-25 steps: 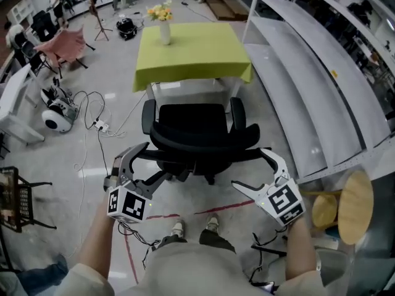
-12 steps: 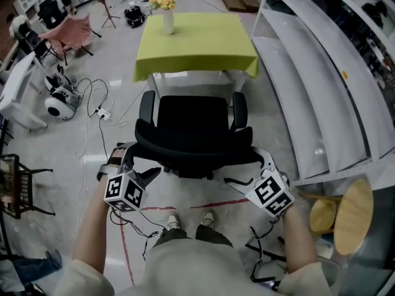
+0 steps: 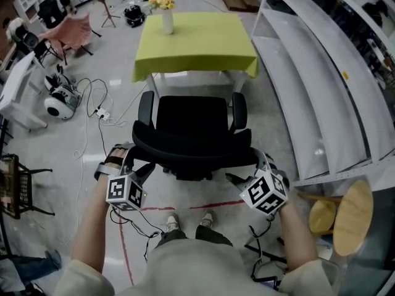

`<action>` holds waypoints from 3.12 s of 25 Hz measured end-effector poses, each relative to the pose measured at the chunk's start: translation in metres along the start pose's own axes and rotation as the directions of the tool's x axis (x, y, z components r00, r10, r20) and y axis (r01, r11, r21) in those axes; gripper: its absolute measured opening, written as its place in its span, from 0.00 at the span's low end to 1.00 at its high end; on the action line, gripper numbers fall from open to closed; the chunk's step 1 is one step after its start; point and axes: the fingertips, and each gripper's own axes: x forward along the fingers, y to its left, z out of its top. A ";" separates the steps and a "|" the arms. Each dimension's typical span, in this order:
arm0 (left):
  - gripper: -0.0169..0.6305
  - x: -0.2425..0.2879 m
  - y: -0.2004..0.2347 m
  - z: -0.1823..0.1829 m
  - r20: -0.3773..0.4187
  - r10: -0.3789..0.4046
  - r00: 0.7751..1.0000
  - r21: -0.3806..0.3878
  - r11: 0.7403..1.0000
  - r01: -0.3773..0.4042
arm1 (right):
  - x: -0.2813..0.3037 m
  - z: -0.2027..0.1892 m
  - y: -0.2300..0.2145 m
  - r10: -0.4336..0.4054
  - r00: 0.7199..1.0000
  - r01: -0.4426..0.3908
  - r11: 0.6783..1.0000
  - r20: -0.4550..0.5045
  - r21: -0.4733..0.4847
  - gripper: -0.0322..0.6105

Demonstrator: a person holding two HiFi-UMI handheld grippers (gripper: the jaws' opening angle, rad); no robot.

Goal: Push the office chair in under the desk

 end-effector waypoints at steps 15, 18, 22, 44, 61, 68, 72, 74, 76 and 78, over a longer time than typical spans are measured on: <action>0.31 0.003 -0.008 -0.018 -0.122 0.018 0.992 0.092 0.996 -0.006 | 0.011 -0.021 0.002 -0.048 0.987 0.028 0.992 -0.155 -0.124 0.36; 0.30 0.003 -0.008 -0.019 -0.124 0.011 0.992 0.091 0.996 0.000 | 0.012 -0.020 0.001 -0.047 0.986 0.027 0.992 -0.159 -0.124 0.35; 0.30 0.003 -0.008 -0.018 -0.124 0.012 0.992 0.079 0.997 -0.002 | 0.011 -0.021 0.001 -0.044 0.987 0.025 0.992 -0.154 -0.124 0.35; 0.34 0.052 0.042 -0.014 -0.149 0.034 0.988 -0.068 0.997 -0.044 | 0.040 -0.019 -0.069 -0.033 0.996 0.018 0.986 -0.089 -0.164 0.35; 0.35 0.129 0.120 -0.007 -0.119 0.076 0.990 -0.077 0.993 -0.085 | 0.086 -0.019 -0.178 -0.026 0.996 0.012 0.986 -0.083 -0.168 0.37; 0.36 0.160 0.152 -0.005 -0.128 0.089 0.988 -0.077 0.992 -0.099 | 0.105 -0.018 -0.222 -0.020 0.996 0.006 0.987 -0.085 -0.163 0.37; 0.36 0.180 0.175 -0.002 -0.129 0.083 0.988 -0.072 0.993 -0.093 | 0.115 -0.017 -0.253 -0.037 0.996 0.022 0.985 -0.081 -0.168 0.38; 0.36 0.188 0.187 -0.005 -0.133 0.088 0.987 -0.066 0.993 -0.097 | 0.121 -0.013 -0.265 -0.039 0.997 0.026 0.984 -0.070 -0.175 0.38; 0.36 0.196 0.198 -0.008 -0.133 0.093 0.987 -0.062 0.993 -0.101 | 0.128 -0.008 -0.277 -0.029 0.998 0.018 0.985 -0.058 -0.174 0.38; 0.36 0.206 0.210 -0.010 -0.130 0.091 0.987 -0.062 0.993 -0.099 | 0.137 -0.005 -0.291 -0.019 0.998 0.009 0.986 -0.061 -0.168 0.38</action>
